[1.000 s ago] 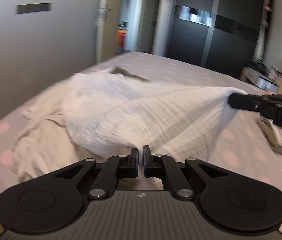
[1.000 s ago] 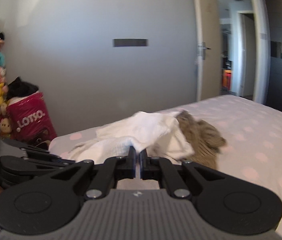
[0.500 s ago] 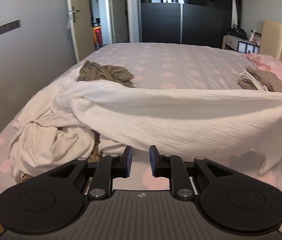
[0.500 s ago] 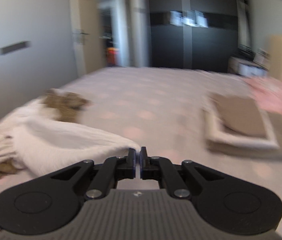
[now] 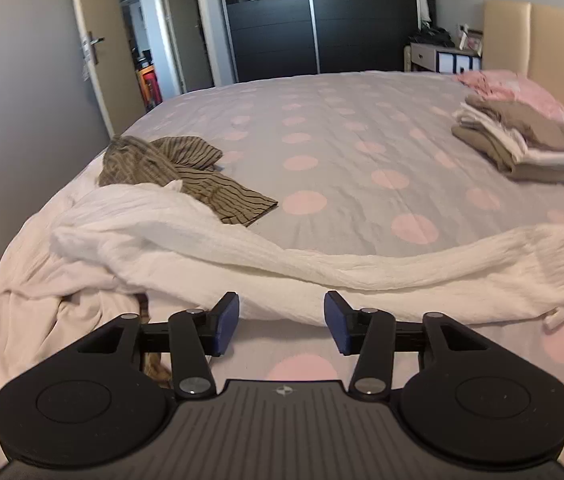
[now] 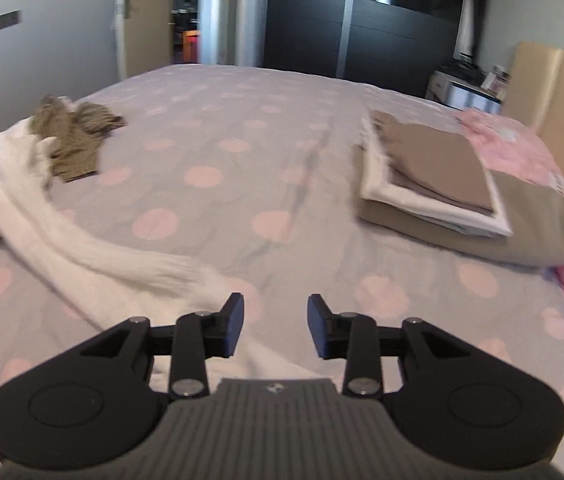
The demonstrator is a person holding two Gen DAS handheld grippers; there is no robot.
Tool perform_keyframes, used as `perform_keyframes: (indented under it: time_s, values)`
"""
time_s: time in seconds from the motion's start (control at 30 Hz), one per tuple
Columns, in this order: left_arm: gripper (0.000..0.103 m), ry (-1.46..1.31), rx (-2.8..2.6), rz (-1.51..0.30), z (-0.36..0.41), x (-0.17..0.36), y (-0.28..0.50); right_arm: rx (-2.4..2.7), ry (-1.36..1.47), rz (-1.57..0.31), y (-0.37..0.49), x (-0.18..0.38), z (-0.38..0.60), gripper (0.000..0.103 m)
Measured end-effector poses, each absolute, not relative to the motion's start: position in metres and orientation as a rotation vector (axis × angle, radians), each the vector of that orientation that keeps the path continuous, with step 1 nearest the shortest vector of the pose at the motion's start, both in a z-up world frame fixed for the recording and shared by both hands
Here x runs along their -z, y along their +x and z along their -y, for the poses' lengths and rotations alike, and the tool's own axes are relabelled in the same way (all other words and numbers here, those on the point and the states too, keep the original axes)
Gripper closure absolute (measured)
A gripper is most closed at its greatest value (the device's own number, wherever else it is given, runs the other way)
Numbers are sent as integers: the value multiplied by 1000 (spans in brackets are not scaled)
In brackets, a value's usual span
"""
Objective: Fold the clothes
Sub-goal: 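Lift the white blanket with both tools and spread it across the bed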
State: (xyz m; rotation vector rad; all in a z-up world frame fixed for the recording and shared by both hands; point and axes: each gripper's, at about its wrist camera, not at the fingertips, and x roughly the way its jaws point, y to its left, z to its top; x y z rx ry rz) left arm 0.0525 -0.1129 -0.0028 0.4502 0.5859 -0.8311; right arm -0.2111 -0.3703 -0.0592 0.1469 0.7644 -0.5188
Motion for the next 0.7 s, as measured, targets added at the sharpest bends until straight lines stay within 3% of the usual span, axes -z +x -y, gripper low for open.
perform_keyframes:
  time_s: [0.2, 0.43, 0.67, 0.7]
  values:
    - [50, 543, 850, -543, 135, 30, 62, 380, 80, -837, -183, 91, 347, 56]
    - [40, 689, 860, -539, 155, 75, 72, 241, -17, -914, -151, 128, 324, 35]
    - [40, 726, 862, -576, 174, 94, 76, 201, -89, -952, -106, 155, 335, 35]
    - [40, 723, 858, -576, 174, 94, 76, 203, -83, -942, -102, 154, 338, 44]
